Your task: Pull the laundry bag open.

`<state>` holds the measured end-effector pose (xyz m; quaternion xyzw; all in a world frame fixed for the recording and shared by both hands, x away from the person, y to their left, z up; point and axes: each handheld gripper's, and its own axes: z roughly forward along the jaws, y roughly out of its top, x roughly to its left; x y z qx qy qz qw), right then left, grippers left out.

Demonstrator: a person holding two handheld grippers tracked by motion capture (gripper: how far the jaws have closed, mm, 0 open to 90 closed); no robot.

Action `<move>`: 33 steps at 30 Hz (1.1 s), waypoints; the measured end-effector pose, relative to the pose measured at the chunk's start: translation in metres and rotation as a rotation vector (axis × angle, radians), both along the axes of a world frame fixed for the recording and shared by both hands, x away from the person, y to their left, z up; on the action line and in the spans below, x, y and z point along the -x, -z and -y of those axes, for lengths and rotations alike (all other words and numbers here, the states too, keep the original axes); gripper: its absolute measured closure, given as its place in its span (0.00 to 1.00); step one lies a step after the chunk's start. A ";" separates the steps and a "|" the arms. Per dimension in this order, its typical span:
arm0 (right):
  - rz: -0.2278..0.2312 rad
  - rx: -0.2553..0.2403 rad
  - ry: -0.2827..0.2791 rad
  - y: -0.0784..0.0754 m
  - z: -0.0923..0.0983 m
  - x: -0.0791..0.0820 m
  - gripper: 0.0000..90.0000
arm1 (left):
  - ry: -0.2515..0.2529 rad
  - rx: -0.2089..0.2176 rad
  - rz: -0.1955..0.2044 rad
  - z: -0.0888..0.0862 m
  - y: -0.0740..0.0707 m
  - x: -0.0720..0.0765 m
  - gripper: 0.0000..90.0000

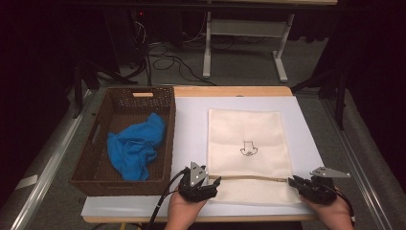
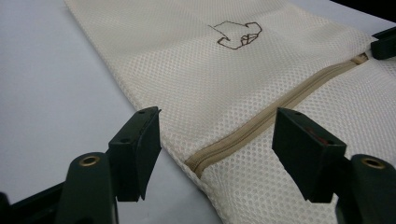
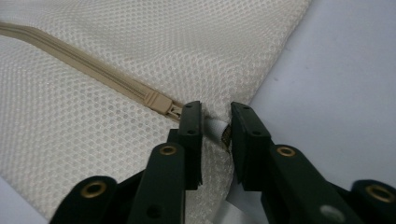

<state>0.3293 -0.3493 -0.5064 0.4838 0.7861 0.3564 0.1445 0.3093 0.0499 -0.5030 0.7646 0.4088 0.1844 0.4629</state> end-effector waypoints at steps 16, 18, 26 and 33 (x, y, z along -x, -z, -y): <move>0.039 -0.021 -0.034 -0.004 -0.005 0.000 0.92 | 0.008 0.028 -0.003 -0.001 -0.004 0.000 0.35; 0.046 -0.023 -0.032 -0.005 -0.006 0.002 0.92 | 0.013 0.027 -0.002 -0.001 -0.004 0.000 0.35; 0.121 -0.031 -0.028 -0.012 -0.007 0.005 0.93 | 0.009 0.051 -0.007 -0.002 -0.006 0.000 0.33; 0.184 -0.061 -0.023 -0.019 -0.007 0.009 0.93 | 0.005 0.048 0.000 -0.002 -0.007 0.000 0.33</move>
